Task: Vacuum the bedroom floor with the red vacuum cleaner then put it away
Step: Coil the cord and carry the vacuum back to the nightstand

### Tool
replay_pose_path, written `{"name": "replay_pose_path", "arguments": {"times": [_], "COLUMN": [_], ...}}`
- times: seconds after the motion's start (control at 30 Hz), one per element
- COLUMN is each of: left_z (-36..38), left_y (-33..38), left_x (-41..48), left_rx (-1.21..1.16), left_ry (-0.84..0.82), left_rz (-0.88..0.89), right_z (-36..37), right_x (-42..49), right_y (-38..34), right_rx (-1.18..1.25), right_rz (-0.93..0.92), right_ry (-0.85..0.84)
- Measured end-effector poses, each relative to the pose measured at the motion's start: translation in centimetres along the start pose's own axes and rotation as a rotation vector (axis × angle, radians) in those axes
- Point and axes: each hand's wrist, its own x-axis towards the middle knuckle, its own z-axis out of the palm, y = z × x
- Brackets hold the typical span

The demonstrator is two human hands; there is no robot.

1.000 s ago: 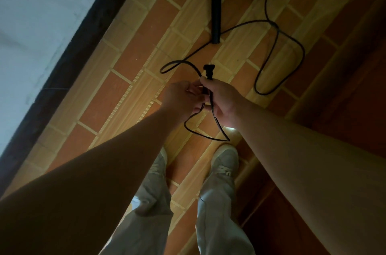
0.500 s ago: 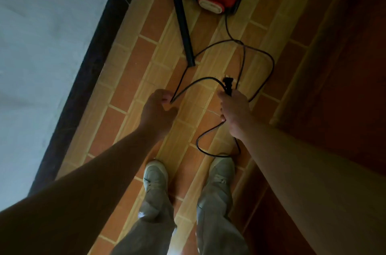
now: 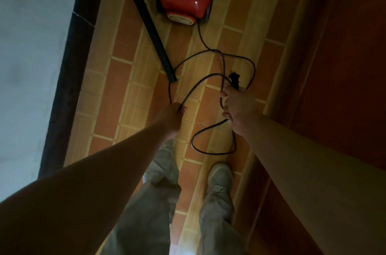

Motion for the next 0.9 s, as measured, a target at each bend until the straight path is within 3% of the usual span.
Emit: {"name": "replay_pose_path", "arguments": {"times": [0.1, 0.23, 0.33, 0.47, 0.6, 0.77, 0.9], "left_z": [-0.1, -1.5, -2.6, -2.5, -1.1, 0.2, -0.5], "left_y": [0.9, 3.0, 4.9, 6.3, 7.9, 10.0, 11.1], "left_x": [1.3, 1.8, 2.3, 3.6, 4.3, 4.9, 6.8], "left_rx": [-0.116, -0.454, -0.482, -0.307, 0.035, 0.090, 0.092], "left_ry": [-0.058, -0.163, -0.176, -0.232, -0.267, -0.304, -0.177], "left_rz": [-0.021, -0.095, -0.086, -0.038, 0.131, 0.143, 0.083], "right_z": [1.0, 2.4, 3.1, 3.1, 2.8, 1.6, -0.6], "right_x": [0.3, 0.7, 1.0, 1.8, 3.0, 5.6, 7.9], "right_y": [-0.9, -2.2, -3.3, -3.4, -3.5, -3.9, -4.4], "right_rx": [0.080, 0.121, 0.138, 0.076, -0.099, -0.229, -0.211], "right_rz": [0.050, 0.048, 0.067, 0.055, 0.050, -0.046, -0.044], "right_ry": [0.006, -0.040, -0.125, -0.239, -0.191, -0.147, -0.098]}}
